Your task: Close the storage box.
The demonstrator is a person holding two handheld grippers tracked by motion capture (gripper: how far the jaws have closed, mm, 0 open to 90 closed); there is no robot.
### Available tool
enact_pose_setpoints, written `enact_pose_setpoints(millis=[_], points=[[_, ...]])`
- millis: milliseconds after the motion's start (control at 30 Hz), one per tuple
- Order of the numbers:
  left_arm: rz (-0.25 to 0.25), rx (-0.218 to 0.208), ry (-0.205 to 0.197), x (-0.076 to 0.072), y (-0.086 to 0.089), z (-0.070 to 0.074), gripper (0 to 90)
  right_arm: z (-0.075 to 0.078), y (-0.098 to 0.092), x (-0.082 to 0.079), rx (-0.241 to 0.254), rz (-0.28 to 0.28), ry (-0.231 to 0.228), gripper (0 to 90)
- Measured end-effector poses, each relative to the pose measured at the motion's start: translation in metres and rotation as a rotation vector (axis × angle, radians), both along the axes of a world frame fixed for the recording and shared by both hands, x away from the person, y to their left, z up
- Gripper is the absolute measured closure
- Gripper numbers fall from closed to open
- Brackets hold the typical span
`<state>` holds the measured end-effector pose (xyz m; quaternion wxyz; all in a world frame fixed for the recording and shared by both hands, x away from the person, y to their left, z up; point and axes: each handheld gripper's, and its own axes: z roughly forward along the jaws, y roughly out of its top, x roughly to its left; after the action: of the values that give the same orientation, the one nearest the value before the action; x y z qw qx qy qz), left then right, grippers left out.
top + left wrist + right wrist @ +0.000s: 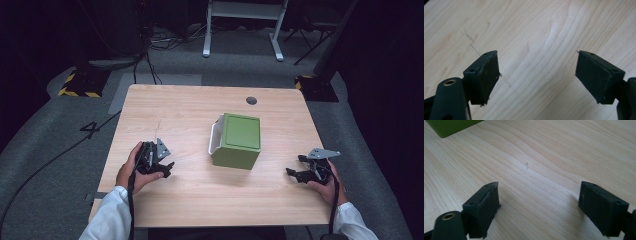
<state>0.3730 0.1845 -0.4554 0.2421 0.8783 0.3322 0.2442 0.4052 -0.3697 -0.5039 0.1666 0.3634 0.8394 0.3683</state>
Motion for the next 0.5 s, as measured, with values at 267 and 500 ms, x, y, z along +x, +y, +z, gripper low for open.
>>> enact_pose_setpoints(millis=[267, 500], points=[[0.042, 0.017, -0.007, -0.013, 0.021, -0.019, 18.4, 0.0, 0.0, 0.0, 0.0, 0.0, 0.0, 16.8], [0.078, -0.058, 0.019, -0.022, 0.041, -0.034, 18.4, 0.0, 0.0, 0.0, 0.001, 0.0, 0.0, 16.8]])
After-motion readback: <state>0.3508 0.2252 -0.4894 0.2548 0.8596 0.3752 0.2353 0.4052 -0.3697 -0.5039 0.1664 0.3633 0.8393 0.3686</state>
